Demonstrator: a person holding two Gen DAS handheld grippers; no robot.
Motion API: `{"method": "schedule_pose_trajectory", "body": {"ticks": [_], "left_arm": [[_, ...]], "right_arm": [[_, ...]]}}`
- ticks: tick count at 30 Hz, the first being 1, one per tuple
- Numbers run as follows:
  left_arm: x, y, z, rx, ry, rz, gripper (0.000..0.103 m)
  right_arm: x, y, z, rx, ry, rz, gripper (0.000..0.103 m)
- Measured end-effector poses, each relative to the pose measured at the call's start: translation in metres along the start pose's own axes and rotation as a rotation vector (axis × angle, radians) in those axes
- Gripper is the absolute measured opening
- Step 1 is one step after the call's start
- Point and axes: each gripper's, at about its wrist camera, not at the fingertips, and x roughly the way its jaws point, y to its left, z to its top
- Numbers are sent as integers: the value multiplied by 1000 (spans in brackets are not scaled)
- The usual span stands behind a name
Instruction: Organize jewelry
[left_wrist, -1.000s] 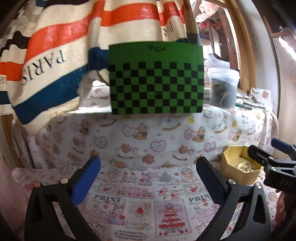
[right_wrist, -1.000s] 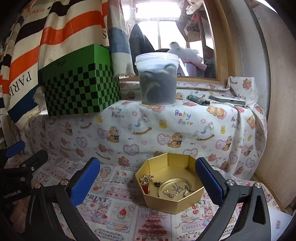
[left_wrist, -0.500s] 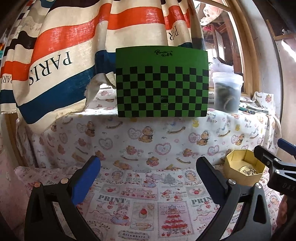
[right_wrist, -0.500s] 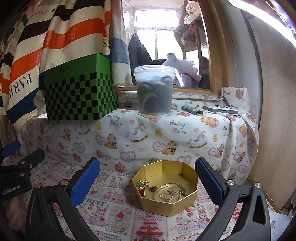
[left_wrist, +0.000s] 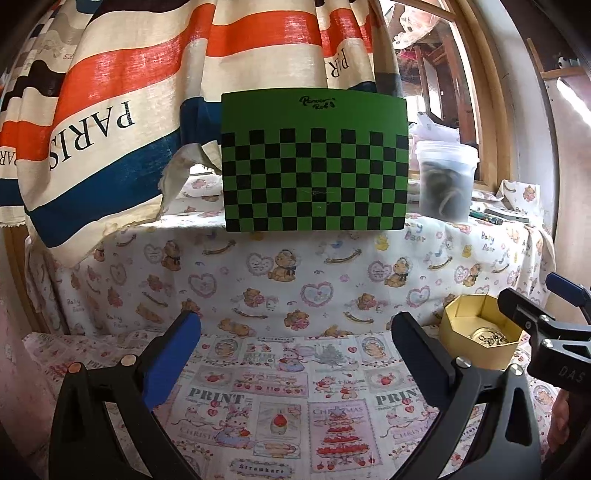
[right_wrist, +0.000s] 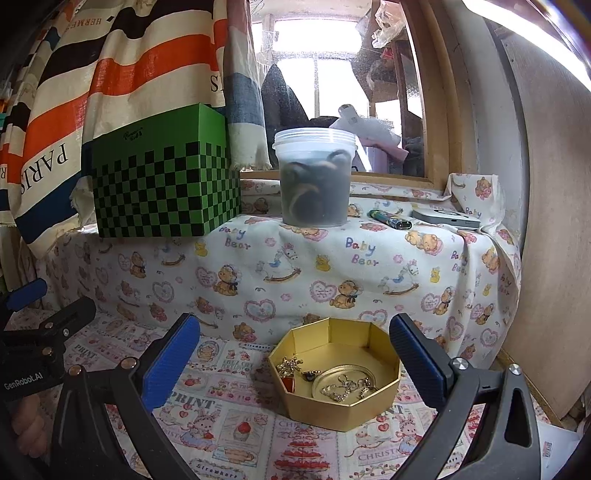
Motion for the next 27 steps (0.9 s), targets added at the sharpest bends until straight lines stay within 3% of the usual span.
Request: {"method": "schedule_pose_trajectory", "body": {"ticks": [27], "left_arm": [[-2, 0, -1, -1, 4, 9, 102]], "right_arm": [[1, 0, 0, -4, 2, -2, 103]]}}
